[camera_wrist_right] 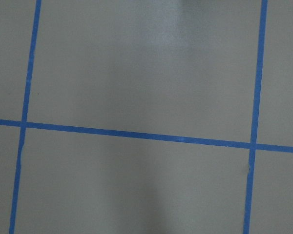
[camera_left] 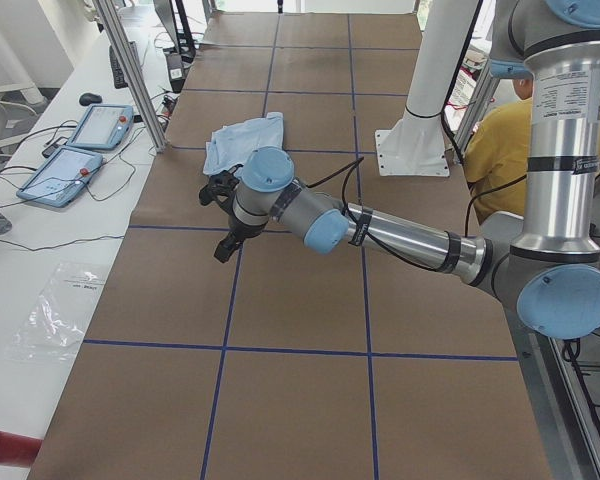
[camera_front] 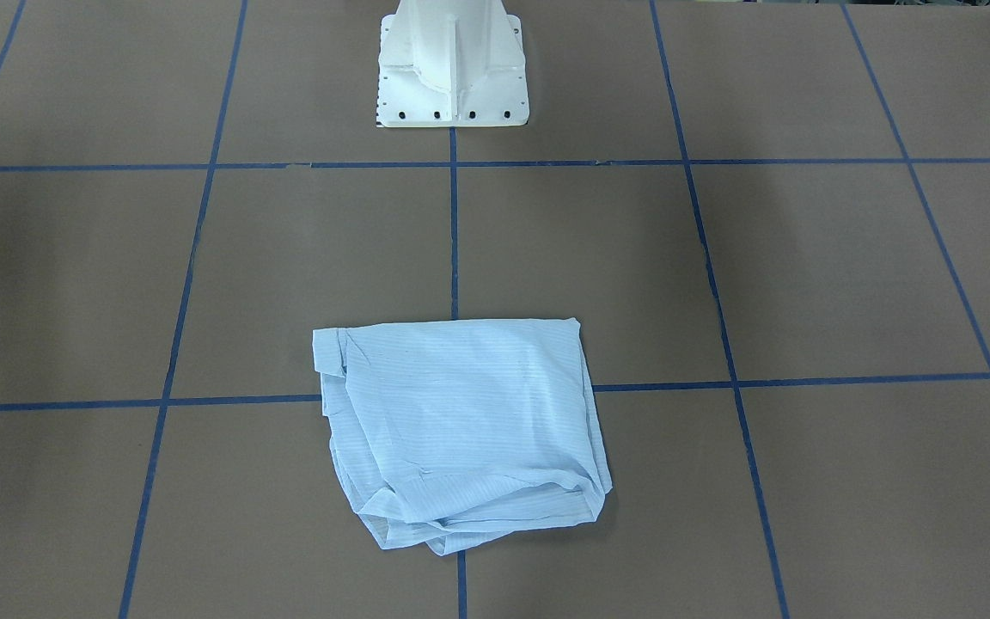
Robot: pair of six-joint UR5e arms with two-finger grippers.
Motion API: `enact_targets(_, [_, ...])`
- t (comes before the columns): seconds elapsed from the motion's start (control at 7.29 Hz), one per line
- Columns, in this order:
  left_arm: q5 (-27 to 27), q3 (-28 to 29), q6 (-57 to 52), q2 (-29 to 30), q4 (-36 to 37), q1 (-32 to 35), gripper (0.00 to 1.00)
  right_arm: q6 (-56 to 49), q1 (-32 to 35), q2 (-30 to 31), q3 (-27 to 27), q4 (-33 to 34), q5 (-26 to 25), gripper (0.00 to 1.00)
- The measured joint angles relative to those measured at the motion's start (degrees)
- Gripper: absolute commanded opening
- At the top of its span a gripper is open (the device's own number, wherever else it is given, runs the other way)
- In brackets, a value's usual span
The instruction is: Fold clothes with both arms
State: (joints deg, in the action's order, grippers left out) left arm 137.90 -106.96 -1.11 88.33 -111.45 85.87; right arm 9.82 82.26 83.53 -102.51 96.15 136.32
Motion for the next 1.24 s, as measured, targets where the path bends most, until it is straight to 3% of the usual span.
enact_targets(1.24, [0.00,-0.51,-0.12,0.08,-0.17,0.00,1.00,-0.09,-0.66,-0.88,0.29,-0.09,0.06,1.00])
